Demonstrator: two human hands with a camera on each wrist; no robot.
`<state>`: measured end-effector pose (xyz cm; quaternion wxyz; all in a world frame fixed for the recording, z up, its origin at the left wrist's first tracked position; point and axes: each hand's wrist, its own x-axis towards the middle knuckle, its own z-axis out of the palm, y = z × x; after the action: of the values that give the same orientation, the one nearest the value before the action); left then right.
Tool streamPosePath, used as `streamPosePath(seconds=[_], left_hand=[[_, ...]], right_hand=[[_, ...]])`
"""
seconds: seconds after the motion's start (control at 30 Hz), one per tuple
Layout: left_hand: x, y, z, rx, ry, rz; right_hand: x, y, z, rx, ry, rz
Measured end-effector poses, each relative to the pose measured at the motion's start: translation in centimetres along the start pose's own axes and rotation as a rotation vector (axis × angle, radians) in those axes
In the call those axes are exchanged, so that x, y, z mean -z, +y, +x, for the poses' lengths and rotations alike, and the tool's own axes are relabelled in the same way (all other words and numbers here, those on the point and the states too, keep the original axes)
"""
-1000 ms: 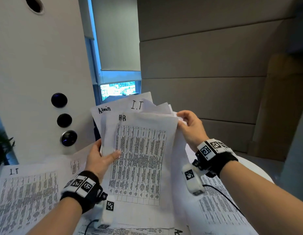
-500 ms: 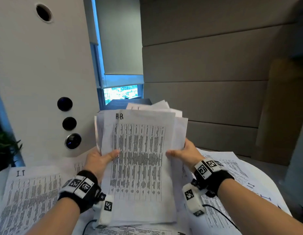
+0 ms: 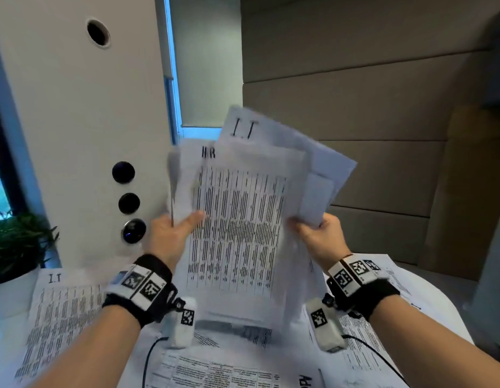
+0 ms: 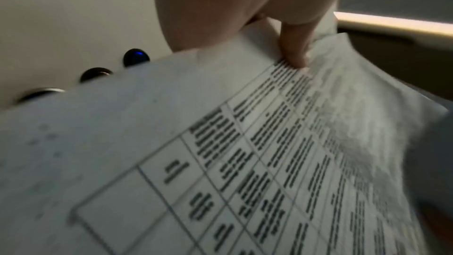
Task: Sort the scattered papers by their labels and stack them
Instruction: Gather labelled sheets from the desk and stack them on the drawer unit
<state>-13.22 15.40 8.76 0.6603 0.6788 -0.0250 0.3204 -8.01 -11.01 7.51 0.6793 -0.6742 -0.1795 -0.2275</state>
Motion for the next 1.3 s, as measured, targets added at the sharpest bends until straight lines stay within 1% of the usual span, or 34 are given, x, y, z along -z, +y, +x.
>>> streamPosePath(seconds=[0.03, 0.07, 0.13, 0.23, 0.3, 0.37, 0.43, 0.5, 0.6, 0.67, 0.73, 0.8, 0.83, 0.87, 0.97, 1.0, 1.07, 1.1, 1.13, 1.2, 1.23, 1.27, 1.3], left_hand=[[0.3, 0.4, 0.3, -0.032, -0.012, -0.050], [0.5, 1.0, 0.3, -0.055, -0.042, -0.065], [1.0, 0.5, 0.3, -0.019, -0.117, -0.052], [1.3, -0.8, -0.2, 0.119, -0.253, -0.006], [1.0, -0.9, -0.6, 0.141, -0.248, 0.024], [1.0, -0.7, -0.2, 0.107, -0.205, 0.024], [1.1, 0.5, 0.1, 0.075, -0.186, -0.055], [1.6, 1.1, 0.5, 0.092, -0.231, -0.154], [2.1, 0.9, 0.4, 0.183, -0.350, -0.133], [1.7, 1.2, 0.2, 0.184, -0.400, -0.109], [1.1, 1.7, 0.0, 0.161, -0.382, -0.083], [1.1, 1.8, 0.3, 0.152, -0.353, -0.103], [1.2, 1.9, 0.4, 0.144, -0.360, -0.112], [1.5, 1.7, 0.5, 0.156, -0.377, -0.130], [2.0, 0.9, 0.5, 0.242, -0.439, -0.212], [1.9, 0.8, 0.6, 0.233, -0.460, -0.213], [1.8, 0.9, 0.5, 0.178, -0.490, -0.121], [1.9, 0.9, 0.6, 0.156, -0.485, -0.094], [1.8, 1.0, 0.6, 0.138, -0.453, -0.085], [1.2, 1.4, 0.6, 0.115, -0.300, 0.014], [0.8, 2.0, 0.5, 0.081, -0.203, 0.074], [0.3, 2.7, 0.6, 0.022, -0.107, 0.065], [-0.2, 3.4, 0.7, -0.057, -0.054, 0.024]], right_hand=[[0.1, -0.4, 0.2, 0.045, 0.018, 0.037], [0.4, -0.6, 0.2, 0.037, 0.002, 0.091], [1.1, -0.8, 0.0, -0.028, -0.091, 0.158], [1.8, 0.3, -0.6, -0.081, -0.222, -0.072], [1.4, 0.6, -0.9, -0.087, -0.214, -0.116], [0.8, 0.6, -0.7, -0.061, -0.138, -0.063], [0.7, 0.0, -0.4, -0.031, -0.077, -0.011], [1.0, -0.5, -0.1, -0.038, -0.123, 0.043], [1.6, 0.2, 0.0, -0.132, -0.255, 0.038], [1.6, 0.5, 0.1, -0.177, -0.252, 0.035], [1.3, 0.3, 0.2, -0.156, -0.220, 0.019], [1.0, -0.2, 0.3, -0.129, -0.181, 0.081], [0.9, -0.4, 0.4, -0.122, -0.161, 0.104], [1.0, -0.3, 0.5, -0.134, -0.172, 0.128], [1.5, -0.1, 0.6, -0.247, -0.290, 0.258], [1.8, 0.0, 0.8, -0.261, -0.301, 0.289], [1.9, -0.2, 0.9, -0.251, -0.272, 0.295], [1.9, -0.3, 1.0, -0.235, -0.269, 0.297], [1.8, -0.4, 1.0, -0.215, -0.267, 0.302], [1.4, -1.2, 0.7, -0.155, -0.232, 0.292], [1.2, -1.9, 0.6, -0.113, -0.199, 0.266], [0.9, -2.7, 0.4, -0.071, -0.157, 0.229], [0.5, -3.5, 0.3, -0.030, -0.111, 0.192]])
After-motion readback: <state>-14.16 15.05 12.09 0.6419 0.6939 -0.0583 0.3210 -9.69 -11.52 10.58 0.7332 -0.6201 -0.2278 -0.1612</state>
